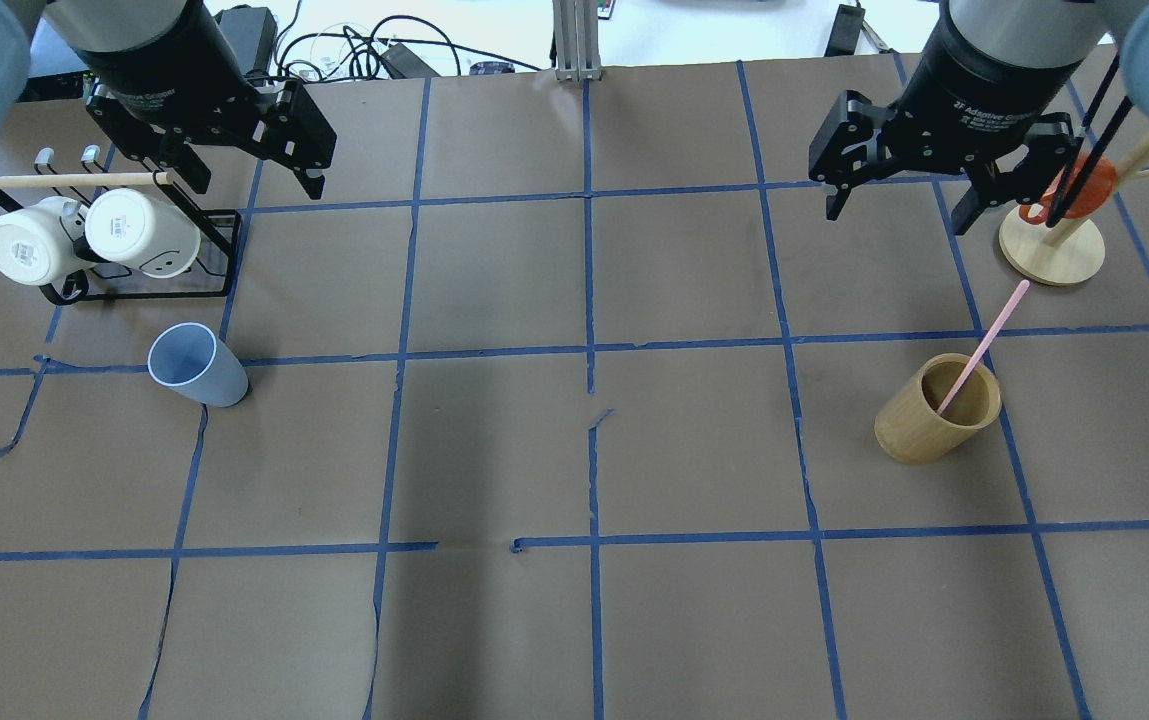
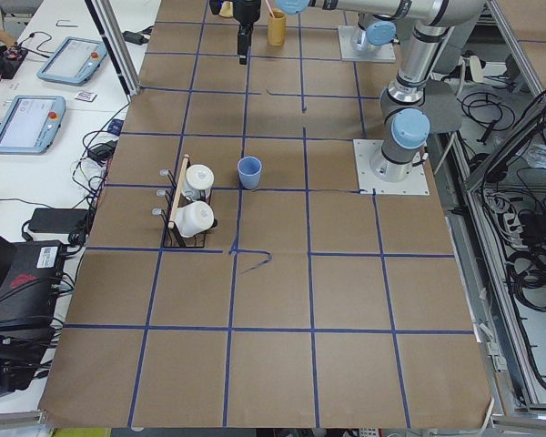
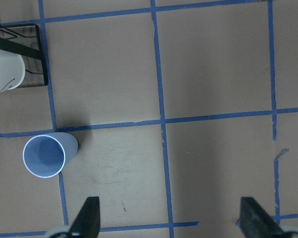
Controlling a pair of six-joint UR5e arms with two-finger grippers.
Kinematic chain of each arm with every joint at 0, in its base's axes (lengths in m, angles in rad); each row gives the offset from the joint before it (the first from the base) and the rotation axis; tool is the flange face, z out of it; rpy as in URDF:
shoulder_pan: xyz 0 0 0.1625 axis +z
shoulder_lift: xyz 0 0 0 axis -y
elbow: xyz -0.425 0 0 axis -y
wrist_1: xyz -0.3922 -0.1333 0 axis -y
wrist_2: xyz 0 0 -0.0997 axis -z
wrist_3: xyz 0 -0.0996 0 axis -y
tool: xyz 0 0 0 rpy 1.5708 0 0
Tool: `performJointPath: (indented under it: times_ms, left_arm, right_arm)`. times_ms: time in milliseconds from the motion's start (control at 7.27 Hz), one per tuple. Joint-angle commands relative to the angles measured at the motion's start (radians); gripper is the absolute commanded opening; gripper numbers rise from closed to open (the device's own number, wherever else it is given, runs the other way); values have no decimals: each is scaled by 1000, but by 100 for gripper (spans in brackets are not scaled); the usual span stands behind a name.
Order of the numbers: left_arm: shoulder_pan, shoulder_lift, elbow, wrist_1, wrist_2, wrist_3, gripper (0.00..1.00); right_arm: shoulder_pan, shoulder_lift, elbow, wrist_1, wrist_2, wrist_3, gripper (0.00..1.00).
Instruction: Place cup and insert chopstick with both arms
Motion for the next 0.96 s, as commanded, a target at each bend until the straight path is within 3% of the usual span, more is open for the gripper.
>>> performJointPath:
  times_ms: [0, 825]
  left_arm:
    - [3, 0, 0, 14, -1, 3, 100]
    - [5, 3, 0, 12, -1, 2, 100]
  right_arm:
    - [1, 1, 0, 0, 2, 0, 100]
    - [-1, 0, 0, 2, -3, 2, 100]
